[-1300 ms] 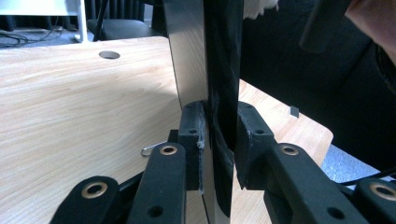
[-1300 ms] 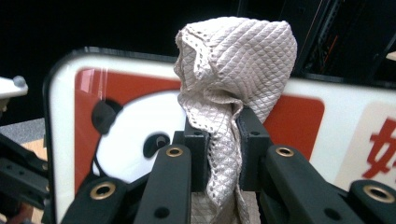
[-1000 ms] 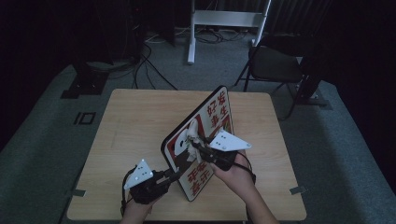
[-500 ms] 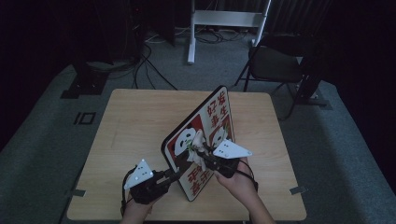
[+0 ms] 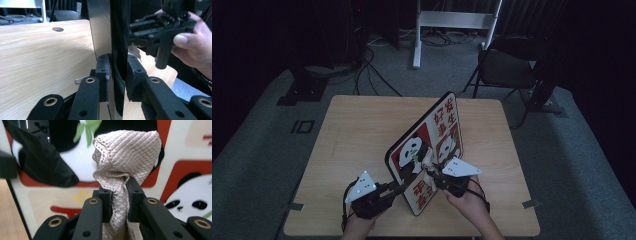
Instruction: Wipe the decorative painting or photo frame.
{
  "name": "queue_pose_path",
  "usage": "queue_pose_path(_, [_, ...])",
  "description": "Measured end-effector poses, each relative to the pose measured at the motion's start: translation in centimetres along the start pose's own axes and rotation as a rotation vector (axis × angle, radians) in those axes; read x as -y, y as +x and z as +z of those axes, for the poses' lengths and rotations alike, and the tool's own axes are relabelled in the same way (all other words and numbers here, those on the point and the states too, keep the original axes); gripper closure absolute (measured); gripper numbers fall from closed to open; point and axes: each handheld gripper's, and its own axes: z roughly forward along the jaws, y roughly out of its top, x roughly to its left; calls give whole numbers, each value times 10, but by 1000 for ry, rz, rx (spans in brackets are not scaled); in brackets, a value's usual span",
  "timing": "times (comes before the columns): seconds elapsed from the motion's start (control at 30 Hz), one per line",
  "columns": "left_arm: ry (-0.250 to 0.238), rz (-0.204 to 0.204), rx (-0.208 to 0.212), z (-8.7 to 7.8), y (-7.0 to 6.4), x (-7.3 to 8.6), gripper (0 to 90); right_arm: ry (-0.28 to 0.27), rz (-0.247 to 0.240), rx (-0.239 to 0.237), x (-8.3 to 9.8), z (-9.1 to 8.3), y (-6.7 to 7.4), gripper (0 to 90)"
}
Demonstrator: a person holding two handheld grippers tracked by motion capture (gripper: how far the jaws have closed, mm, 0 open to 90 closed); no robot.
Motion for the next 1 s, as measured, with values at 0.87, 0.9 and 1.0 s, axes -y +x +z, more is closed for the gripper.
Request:
queue_pose_path(0.87, [-2, 0, 2, 0, 0, 0, 756, 165, 59, -2, 57, 9, -6, 777])
queue_pose_path(0.9, [-2, 0, 1, 0, 0, 0, 756, 166, 64, -3, 59, 9, -6, 777])
queue_pose_path(1.0, [-2, 0, 1, 0, 0, 0, 756, 182, 75, -6, 64, 11, -7, 777])
